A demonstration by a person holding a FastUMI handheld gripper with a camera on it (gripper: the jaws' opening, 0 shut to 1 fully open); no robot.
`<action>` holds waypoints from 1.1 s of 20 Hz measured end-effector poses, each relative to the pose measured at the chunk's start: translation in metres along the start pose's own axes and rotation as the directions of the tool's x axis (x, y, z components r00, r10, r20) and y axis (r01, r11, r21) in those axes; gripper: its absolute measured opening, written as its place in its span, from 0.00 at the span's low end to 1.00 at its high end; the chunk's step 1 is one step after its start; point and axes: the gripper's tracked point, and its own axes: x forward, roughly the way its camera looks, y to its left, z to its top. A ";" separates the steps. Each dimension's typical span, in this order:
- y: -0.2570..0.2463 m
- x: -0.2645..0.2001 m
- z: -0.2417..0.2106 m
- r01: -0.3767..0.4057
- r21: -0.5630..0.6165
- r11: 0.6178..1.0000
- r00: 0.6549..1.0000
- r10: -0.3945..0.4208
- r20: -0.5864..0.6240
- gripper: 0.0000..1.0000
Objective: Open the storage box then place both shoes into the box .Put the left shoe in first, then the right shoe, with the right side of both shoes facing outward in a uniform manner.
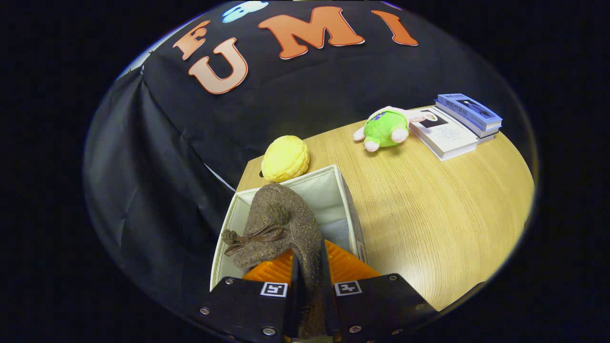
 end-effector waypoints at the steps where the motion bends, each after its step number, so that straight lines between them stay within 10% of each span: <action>1: 0.000 -0.003 0.000 0.003 0.001 1.000 1.000 -0.003 0.007 0.23; 11: -0.017 -0.075 0.059 -0.072 -0.014 0.997 0.974 0.074 0.213 0.30; 22: -0.067 -0.151 0.079 -0.110 -0.266 0.958 0.884 0.216 0.414 0.77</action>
